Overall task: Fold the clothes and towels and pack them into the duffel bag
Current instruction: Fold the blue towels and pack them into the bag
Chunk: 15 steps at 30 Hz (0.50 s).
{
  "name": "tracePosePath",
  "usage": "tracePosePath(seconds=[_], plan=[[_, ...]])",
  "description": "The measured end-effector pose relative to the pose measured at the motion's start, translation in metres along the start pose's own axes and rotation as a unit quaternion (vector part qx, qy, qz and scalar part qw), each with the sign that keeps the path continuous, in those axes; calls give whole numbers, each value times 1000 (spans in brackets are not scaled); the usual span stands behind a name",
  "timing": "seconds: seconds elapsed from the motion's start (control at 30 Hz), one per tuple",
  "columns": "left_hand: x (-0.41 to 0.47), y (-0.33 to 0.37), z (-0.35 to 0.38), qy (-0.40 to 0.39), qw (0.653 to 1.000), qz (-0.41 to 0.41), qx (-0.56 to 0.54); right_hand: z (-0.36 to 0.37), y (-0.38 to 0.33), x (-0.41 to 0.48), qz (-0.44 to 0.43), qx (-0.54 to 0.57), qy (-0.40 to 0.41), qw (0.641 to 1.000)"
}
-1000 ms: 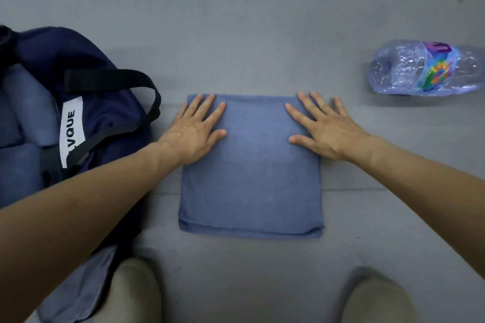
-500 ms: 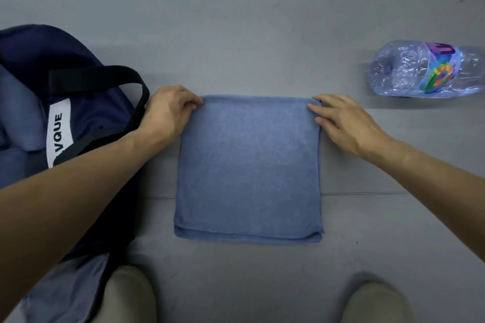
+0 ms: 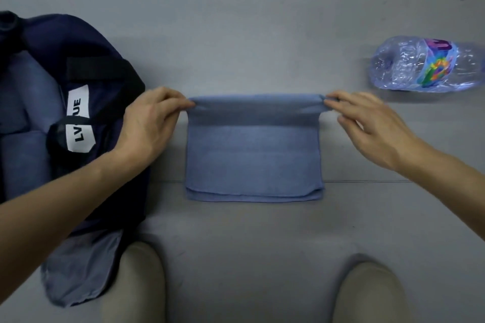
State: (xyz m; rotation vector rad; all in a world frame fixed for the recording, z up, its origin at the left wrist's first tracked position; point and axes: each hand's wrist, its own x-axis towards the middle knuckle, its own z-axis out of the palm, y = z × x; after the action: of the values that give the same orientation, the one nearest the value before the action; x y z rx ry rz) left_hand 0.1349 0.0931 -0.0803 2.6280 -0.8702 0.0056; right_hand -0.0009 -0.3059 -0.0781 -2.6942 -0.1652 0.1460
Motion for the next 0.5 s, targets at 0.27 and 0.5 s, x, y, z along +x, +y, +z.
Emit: tracePosePath(seconds=[0.27, 0.5], plan=[[-116, 6, 11, -109, 990, 88, -21, 36, -28, -109, -81, -36, -132, 987], [-152, 11, 25, -238, 953, 182, 35, 59, -42, -121, -97, -82, -183, 975]])
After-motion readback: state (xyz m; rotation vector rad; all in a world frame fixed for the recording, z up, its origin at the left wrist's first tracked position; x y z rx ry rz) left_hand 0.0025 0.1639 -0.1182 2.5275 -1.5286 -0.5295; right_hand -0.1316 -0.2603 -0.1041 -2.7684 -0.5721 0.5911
